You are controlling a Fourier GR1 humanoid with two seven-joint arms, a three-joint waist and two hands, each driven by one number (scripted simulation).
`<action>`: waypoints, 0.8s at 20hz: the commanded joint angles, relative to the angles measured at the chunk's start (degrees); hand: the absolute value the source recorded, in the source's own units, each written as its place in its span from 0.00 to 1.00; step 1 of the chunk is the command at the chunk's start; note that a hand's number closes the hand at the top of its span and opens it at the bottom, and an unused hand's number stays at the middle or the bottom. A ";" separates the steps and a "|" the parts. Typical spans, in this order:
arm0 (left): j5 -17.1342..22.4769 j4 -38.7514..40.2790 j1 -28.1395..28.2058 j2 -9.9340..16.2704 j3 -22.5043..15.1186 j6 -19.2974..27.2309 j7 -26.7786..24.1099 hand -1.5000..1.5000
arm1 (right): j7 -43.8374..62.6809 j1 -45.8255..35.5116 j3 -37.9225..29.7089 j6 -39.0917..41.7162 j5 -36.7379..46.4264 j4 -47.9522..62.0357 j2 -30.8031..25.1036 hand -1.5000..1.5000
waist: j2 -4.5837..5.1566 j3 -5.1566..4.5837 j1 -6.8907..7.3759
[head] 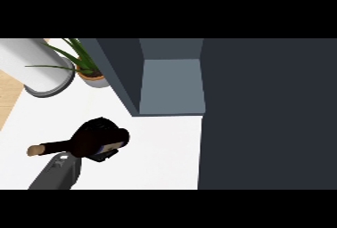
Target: Pick up the wine, place it into the cabinet and close the cabinet
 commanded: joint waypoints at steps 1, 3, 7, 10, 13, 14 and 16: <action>-0.87 1.89 -0.62 -0.33 -0.63 -6.09 -6.06 1.00 | -2.80 1.85 0.85 1.06 1.18 1.25 0.69 0.00 | 0.13 -0.02 -0.42; -1.48 0.92 -0.52 0.11 -1.36 -6.37 -6.88 1.00 | 1.79 -3.84 1.67 -2.12 2.84 0.85 0.78 0.00 | 0.09 -0.05 0.13; -0.26 -1.96 10.97 -3.20 -0.13 4.05 -14.05 1.00 | -2.19 0.48 -1.33 -0.30 0.99 2.39 0.64 0.00 | -0.38 0.10 1.55; 3.02 -3.59 17.78 -4.04 2.87 8.37 -16.69 1.00 | 0.89 -1.06 -3.95 -0.44 -1.49 1.16 -1.29 0.00 | -0.63 0.17 2.59; 4.21 -7.65 21.51 -6.47 3.05 10.30 -18.89 1.00 | -1.07 2.00 -3.99 0.77 -2.28 0.11 -0.86 0.00 | -0.65 0.19 1.77; 5.08 -9.41 21.71 -3.69 3.49 8.00 -17.38 1.00 | 0.90 -0.34 -4.88 0.49 -3.02 0.22 -2.03 0.00 | -0.59 0.17 1.86; 6.22 -12.29 23.33 -5.95 3.48 9.12 -16.63 1.00 | -2.69 3.41 -3.39 1.62 -0.89 0.43 -0.58 0.00 | -0.61 0.20 1.61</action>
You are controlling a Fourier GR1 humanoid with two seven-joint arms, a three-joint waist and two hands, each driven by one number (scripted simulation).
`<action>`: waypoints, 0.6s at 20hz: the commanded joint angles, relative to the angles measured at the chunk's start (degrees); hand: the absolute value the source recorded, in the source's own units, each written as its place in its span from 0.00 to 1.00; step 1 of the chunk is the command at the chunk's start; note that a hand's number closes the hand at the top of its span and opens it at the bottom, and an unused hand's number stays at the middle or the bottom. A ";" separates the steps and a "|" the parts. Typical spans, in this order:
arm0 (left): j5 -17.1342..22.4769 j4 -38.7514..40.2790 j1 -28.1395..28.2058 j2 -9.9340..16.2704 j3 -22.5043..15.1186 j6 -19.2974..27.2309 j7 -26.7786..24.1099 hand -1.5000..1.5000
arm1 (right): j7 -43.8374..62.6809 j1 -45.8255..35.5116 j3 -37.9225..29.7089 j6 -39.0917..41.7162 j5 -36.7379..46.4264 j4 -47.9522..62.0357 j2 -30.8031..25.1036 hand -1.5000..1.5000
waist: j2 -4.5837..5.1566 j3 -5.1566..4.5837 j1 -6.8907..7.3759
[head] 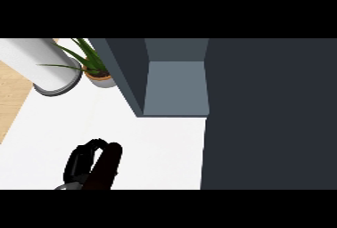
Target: Pick up the wine, place it into the cabinet and close the cabinet
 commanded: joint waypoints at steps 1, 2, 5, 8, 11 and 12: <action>2.48 -3.07 7.41 -2.37 0.42 -3.15 -3.43 1.00 | 3.07 -4.03 0.21 -2.28 0.59 -0.19 0.00 0.00 | 0.57 -0.51 0.33; 1.88 -4.82 11.28 -3.07 -0.75 -4.25 -6.40 1.00 | -2.13 1.15 0.79 0.76 1.05 1.80 0.77 0.00 | 0.47 -0.44 0.46; 4.69 -14.00 11.72 -5.07 -2.43 -6.01 1.05 1.00 | -2.48 -0.12 -2.77 1.48 -2.17 3.07 -0.73 0.00 | 0.44 -0.38 0.33; 5.27 -22.26 16.04 -7.27 -5.31 -5.33 3.38 1.00 | 1.54 -1.11 0.86 -1.20 0.74 -1.19 0.60 0.00 | 0.41 -0.43 0.21; 8.83 -33.85 21.63 -7.53 -9.37 -2.85 9.29 1.00 | -0.36 -0.74 3.02 -1.05 2.22 -0.07 2.08 0.00 | 0.47 -0.44 0.25; 8.83 -38.70 23.77 -6.48 -8.36 -4.98 11.82 1.00 | -0.05 2.10 3.62 -0.27 2.20 -1.99 1.98 0.00 | 0.43 -0.42 0.16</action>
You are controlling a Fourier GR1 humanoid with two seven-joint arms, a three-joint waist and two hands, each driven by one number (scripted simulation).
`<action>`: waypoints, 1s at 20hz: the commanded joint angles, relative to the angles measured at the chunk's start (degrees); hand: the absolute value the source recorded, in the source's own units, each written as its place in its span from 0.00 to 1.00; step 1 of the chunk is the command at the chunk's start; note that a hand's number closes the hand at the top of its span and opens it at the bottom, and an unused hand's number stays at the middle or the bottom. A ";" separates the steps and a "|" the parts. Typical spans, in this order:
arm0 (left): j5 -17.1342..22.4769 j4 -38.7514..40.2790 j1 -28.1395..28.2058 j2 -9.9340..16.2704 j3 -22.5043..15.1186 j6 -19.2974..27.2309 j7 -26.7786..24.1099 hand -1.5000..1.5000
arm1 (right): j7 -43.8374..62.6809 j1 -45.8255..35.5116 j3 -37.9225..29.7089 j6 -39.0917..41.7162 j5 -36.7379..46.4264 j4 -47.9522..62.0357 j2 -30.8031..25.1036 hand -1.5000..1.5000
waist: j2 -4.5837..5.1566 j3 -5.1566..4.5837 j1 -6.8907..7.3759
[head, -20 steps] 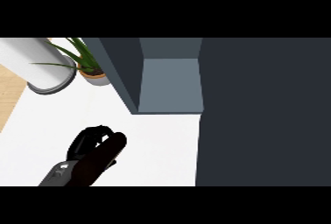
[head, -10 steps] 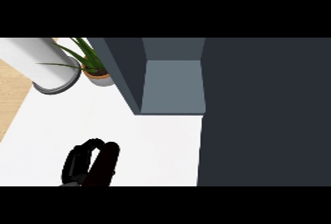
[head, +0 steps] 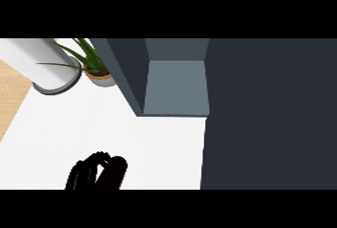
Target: Pick up the wine, place it into the cabinet and close the cabinet
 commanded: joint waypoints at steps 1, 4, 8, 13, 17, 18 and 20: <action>3.49 -16.14 7.53 -1.78 -3.31 -2.12 8.06 1.00 | -1.96 -2.66 -2.63 0.71 -1.19 3.72 -0.96 0.00 | 0.16 -0.08 0.15; 7.03 -25.76 11.04 -1.86 -6.71 0.93 14.76 1.00 | -0.14 -0.73 0.72 -0.13 0.77 0.80 0.36 0.00 | 0.21 -0.14 -0.30; 9.67 -35.89 13.39 -1.89 -11.80 5.77 21.04 1.00 | -0.15 -3.03 -0.88 -0.53 -0.57 2.48 0.07 0.00 | 0.27 -0.16 -0.38; 10.37 -45.32 10.83 -1.90 -17.43 17.10 27.47 1.00 | -0.74 -2.15 2.13 -0.66 2.47 3.93 1.27 0.00 | 0.28 -0.17 -0.48; 10.08 -42.06 4.17 -1.90 -13.46 17.47 28.00 1.00 | -0.38 -4.79 -1.15 -0.19 -0.82 5.06 -0.34 0.00 | 0.34 -0.20 -0.65; 10.34 -49.49 3.70 -1.90 -17.22 24.21 32.28 1.00 | -4.86 -0.30 -5.53 3.37 -4.48 6.41 -1.82 0.00 | 0.30 -0.15 -0.82; 12.40 -44.73 0.49 -1.90 -16.55 23.37 33.41 1.00 | 0.27 -0.49 0.07 0.61 -0.65 0.85 -0.03 0.00 | 0.30 -0.20 -0.86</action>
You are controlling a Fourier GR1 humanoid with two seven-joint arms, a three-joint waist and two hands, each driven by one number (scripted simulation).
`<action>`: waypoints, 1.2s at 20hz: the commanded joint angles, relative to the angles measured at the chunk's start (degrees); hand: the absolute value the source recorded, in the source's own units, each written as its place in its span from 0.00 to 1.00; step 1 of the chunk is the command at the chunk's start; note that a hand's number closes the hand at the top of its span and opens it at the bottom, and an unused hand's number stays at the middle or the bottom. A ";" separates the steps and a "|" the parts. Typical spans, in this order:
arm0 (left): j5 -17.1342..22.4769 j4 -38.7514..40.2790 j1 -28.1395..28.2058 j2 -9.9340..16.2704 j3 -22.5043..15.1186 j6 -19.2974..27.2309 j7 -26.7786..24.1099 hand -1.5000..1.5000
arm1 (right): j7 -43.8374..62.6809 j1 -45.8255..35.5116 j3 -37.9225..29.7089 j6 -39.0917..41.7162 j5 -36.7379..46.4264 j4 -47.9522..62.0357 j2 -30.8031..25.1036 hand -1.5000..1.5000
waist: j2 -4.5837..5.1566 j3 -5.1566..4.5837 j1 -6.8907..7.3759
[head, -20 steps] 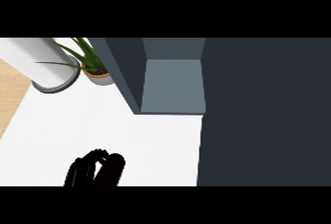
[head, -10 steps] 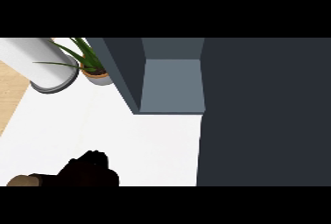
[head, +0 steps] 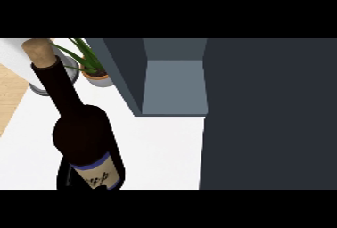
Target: Pick up the wine, place it into the cabinet and close the cabinet
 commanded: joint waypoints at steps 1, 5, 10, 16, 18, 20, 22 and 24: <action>0.80 -4.64 -1.91 -0.03 -0.78 3.98 6.49 1.00 | 2.00 0.27 -0.76 -0.18 -2.05 -1.25 -0.24 0.00 | -0.01 -0.02 -0.01; -0.36 4.76 -14.62 -0.03 -5.51 12.28 2.33 1.00 | 1.92 -1.90 -1.57 -0.29 -1.53 -0.66 -0.98 0.00 | 0.06 -0.04 -0.39; -1.50 7.63 -21.66 -0.03 -7.76 21.25 2.73 1.00 | 0.56 0.67 0.11 0.44 -0.37 -0.61 -0.11 0.00 | 0.03 -0.03 -0.40; -3.79 17.97 -28.67 -0.03 -8.23 22.45 -0.44 1.00 | -2.54 0.31 -3.38 2.57 -2.70 2.84 -1.51 0.00 | 0.12 -0.02 -0.47; -3.96 20.99 -33.15 -0.03 -7.81 23.94 2.75 1.00 | 2.36 -4.39 -1.53 -1.46 -0.70 1.59 -0.56 0.00 | 0.13 -0.04 -0.38; -6.32 20.88 -31.44 -0.03 -11.81 27.35 2.69 1.00 | -0.14 -0.02 -2.40 0.73 -1.67 1.02 -0.82 0.00 | 0.05 -0.02 -0.45; -2.45 26.98 -34.37 -0.03 -14.69 31.45 -2.18 1.00 | 0.01 2.53 1.36 0.71 1.28 -2.07 0.50 0.00 | 0.08 -0.04 -0.77; -2.15 24.18 -30.59 -0.03 -15.74 31.27 -2.66 1.00 | 1.37 -1.85 -0.08 -0.65 0.86 0.51 -0.12 0.00 | 0.05 -0.04 -0.28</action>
